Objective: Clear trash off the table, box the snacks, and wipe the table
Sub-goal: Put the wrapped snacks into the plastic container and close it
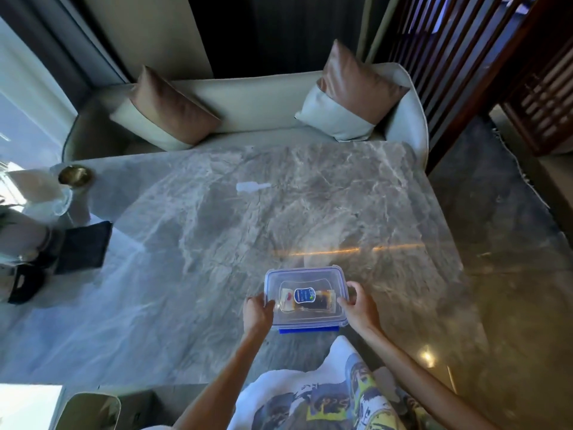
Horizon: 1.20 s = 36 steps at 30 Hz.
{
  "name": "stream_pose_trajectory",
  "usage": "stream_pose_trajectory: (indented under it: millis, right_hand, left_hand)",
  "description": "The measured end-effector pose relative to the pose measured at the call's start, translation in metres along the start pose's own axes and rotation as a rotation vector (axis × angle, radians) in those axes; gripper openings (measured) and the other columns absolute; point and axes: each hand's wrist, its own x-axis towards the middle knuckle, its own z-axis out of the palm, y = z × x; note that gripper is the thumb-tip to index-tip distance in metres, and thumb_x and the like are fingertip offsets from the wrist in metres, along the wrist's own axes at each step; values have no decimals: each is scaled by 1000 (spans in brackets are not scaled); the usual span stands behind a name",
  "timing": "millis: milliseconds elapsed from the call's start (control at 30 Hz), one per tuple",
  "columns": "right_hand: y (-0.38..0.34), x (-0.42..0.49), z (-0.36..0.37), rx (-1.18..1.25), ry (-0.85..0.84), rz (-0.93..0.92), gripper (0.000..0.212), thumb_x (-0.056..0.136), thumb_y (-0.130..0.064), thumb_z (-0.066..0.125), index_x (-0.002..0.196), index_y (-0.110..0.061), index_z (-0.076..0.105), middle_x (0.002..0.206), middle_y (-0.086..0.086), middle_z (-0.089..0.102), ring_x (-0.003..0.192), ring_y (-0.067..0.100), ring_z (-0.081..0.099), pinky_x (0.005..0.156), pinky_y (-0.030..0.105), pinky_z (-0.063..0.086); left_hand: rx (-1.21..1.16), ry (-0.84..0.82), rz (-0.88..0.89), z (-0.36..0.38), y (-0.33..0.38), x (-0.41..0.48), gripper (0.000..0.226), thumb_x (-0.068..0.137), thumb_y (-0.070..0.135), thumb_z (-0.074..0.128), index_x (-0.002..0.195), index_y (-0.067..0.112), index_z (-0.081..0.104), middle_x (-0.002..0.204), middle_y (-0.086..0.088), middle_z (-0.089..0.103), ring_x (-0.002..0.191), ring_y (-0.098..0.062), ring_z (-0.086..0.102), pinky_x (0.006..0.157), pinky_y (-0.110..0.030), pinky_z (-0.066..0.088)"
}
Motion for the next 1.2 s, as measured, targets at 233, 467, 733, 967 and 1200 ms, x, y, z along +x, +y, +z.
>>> stream_pose_trajectory:
  millis: [233,467,733,967,1200]
  right_hand:
    - [0,0,0,-36,-12,7,41,94,-29,59,134,-19,49,126,6,63,105,22,63,78,27,46]
    - [0,2,1,-45,-28,-8,42,95,-29,59,134,-19,48,128,6,61,102,17,62,68,18,41]
    - [-7,9,2,-84,-51,9,35,94,-21,61,125,-20,46,120,5,64,86,11,57,57,13,36]
    - [-7,14,2,-113,-75,47,39,94,-24,60,130,-23,44,124,5,60,103,21,62,79,30,48]
    - [-15,12,3,-606,-9,-422,64,84,-11,68,140,-34,46,152,-2,37,132,23,45,102,34,44]
  left_hand:
    - [46,-29,-43,4,4,6,18,88,12,60,84,-5,67,88,-24,70,83,-36,64,67,-33,45]
    - [69,-6,-45,7,0,10,18,87,15,66,98,2,69,100,-19,72,90,-31,66,74,-33,47]
    - [73,-73,-84,4,0,21,41,82,14,71,119,4,55,121,-16,62,110,-31,59,84,-34,44]
    - [174,-193,-85,0,5,32,57,80,15,70,131,6,44,131,-19,52,120,-34,53,98,-43,46]
    - [502,-210,184,-1,53,58,69,86,22,58,149,25,30,151,-9,35,138,-34,32,112,-46,33]
